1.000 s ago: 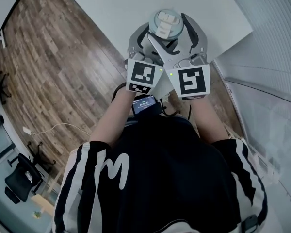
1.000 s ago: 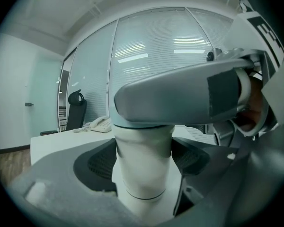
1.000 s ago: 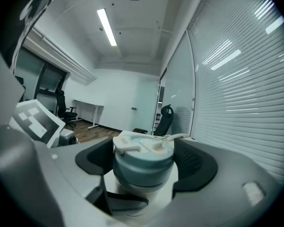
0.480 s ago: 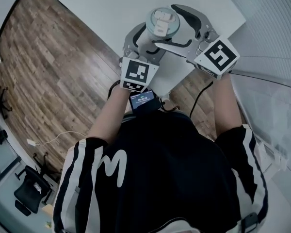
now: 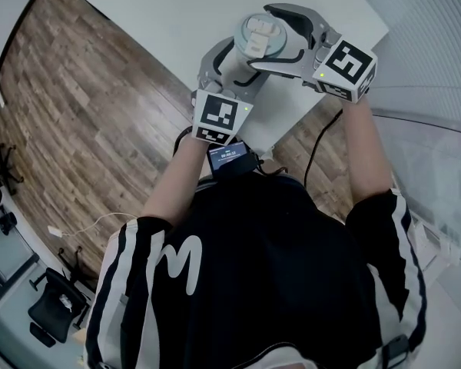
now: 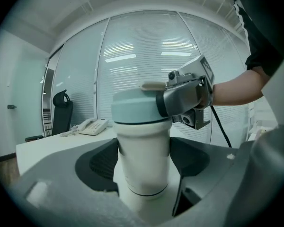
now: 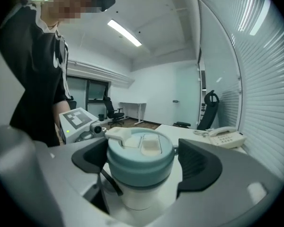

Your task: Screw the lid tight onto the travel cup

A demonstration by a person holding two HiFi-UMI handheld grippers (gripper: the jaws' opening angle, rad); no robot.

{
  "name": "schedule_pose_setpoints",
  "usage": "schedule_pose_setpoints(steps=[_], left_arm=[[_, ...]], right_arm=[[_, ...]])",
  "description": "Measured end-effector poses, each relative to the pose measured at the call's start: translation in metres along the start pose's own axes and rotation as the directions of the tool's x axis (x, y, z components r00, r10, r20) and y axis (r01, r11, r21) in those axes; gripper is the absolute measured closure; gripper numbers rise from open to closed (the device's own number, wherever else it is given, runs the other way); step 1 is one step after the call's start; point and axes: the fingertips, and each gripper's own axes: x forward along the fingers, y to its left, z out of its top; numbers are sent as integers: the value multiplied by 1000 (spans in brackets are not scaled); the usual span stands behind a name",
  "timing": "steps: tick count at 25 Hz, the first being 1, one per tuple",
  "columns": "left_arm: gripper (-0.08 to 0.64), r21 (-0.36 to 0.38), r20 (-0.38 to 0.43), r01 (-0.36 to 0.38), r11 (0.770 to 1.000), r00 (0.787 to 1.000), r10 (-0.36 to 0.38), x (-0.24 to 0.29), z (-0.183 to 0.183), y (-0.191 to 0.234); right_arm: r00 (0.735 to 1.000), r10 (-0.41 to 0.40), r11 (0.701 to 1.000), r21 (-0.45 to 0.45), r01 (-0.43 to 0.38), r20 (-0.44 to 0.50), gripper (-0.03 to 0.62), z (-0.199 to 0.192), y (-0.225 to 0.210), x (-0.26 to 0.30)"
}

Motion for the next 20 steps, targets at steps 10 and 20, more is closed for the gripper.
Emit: schedule_pose_setpoints(steps=[10,20], left_arm=[[209,8,1,-12,1000,1000,12,-1,-1,-1],[207,14,4,-10,1000,1000,10,-1,1,-3]], right_arm=[[924,-383,920,80,383,-12,137,-3,-5,-4],[812,-581,802,133,583,-54,138,-3,-8,-9]])
